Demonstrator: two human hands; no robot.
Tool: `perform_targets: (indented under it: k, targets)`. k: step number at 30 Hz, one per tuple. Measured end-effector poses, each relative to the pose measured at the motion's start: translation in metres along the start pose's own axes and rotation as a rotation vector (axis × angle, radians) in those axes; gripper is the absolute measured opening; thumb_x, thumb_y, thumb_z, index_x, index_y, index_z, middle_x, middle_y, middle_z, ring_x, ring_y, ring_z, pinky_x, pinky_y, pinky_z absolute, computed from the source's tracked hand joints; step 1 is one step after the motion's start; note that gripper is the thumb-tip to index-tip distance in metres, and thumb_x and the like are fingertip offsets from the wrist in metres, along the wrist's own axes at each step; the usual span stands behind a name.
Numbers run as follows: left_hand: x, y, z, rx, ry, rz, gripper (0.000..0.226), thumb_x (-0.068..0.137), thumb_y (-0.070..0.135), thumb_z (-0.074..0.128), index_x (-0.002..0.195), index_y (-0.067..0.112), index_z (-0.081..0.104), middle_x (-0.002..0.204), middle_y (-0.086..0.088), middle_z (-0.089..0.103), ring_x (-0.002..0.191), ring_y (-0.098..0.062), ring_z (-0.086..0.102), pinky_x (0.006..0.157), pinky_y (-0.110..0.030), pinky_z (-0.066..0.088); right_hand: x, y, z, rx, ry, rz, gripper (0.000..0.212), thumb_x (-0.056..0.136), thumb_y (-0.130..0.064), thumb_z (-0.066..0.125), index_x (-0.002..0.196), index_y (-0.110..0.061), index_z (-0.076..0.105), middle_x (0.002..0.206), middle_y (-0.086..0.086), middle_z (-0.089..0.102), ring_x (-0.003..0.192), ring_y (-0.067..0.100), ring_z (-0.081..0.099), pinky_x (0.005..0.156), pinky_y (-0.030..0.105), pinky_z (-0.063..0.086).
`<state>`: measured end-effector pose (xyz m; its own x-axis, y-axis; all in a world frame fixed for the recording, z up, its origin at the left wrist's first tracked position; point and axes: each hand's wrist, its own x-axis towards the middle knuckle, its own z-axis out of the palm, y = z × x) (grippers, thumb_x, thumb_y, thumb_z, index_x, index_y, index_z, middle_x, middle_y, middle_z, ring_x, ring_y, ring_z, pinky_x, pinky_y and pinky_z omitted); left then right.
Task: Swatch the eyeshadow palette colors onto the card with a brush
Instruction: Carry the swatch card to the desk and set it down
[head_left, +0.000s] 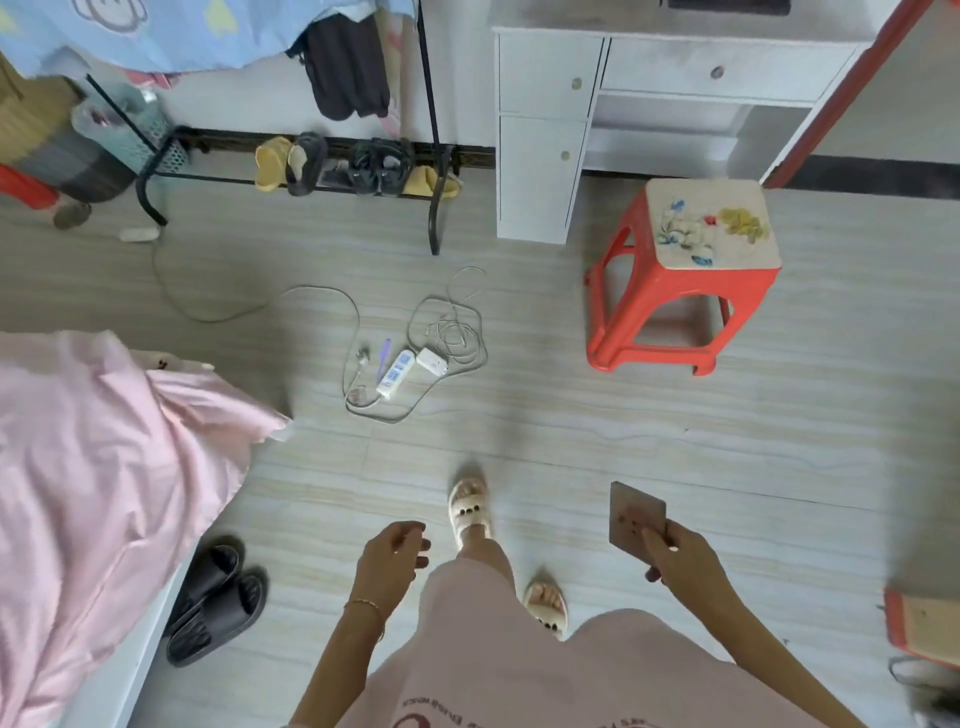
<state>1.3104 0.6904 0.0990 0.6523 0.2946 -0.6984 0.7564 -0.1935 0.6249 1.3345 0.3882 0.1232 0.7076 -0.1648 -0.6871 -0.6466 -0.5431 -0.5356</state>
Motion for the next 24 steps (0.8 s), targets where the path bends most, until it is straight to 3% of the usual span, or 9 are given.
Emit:
perform_targets:
  k: [6,13,18,22,24]
  targets:
    - [0.087,0.055,-0.039,0.029,-0.005,-0.040,0.014,0.090,0.015,0.048,0.091,0.018,0.061,0.087,-0.002,0.067,0.074,-0.015,0.064,0.067,-0.028,0.048,0.060,-0.069,0.010,0.048,0.050,0.059,0.014,0.093,-0.017,0.045,0.093,-0.013,0.059,0.069,0.012,0.064,0.063,0.021,0.061,0.068,0.034,0.044]
    - [0.191,0.169,-0.084,0.201,-0.036,0.056,0.016,0.090,0.017,0.046,0.092,0.015,0.062,0.084,-0.004,0.067,0.071,-0.018,0.062,0.077,-0.033,0.045,0.114,-0.161,0.014,0.126,0.104,0.060,0.016,0.093,-0.020,0.046,0.092,-0.016,0.061,0.063,0.011,0.065,0.063,0.020,0.060,0.068,0.033,0.044]
    - [0.244,0.239,-0.070,0.239,-0.115,0.127,0.016,0.091,0.015,0.046,0.092,0.013,0.062,0.085,-0.005,0.066,0.068,-0.015,0.061,0.066,-0.026,0.045,0.155,-0.198,0.004,0.207,0.165,0.100,0.016,0.093,-0.018,0.046,0.090,-0.014,0.062,0.067,0.009,0.064,0.058,0.017,0.060,0.064,0.031,0.043]
    - [0.284,0.278,-0.041,0.244,-0.158,0.095,0.016,0.091,0.016,0.046,0.094,0.013,0.061,0.087,-0.006,0.067,0.071,-0.019,0.062,0.079,-0.034,0.047,0.198,-0.213,-0.012,0.221,0.184,0.141,0.016,0.092,-0.016,0.046,0.087,-0.013,0.061,0.065,0.009,0.065,0.061,0.019,0.062,0.066,0.033,0.044]
    - [0.302,0.300,-0.026,0.210,-0.158,0.068,0.016,0.091,0.015,0.046,0.091,0.014,0.061,0.086,-0.005,0.066,0.070,-0.019,0.060,0.073,-0.032,0.046,0.225,-0.222,-0.026,0.238,0.196,0.162,0.017,0.092,-0.017,0.046,0.084,-0.014,0.060,0.066,0.008,0.065,0.058,0.018,0.061,0.063,0.032,0.044]
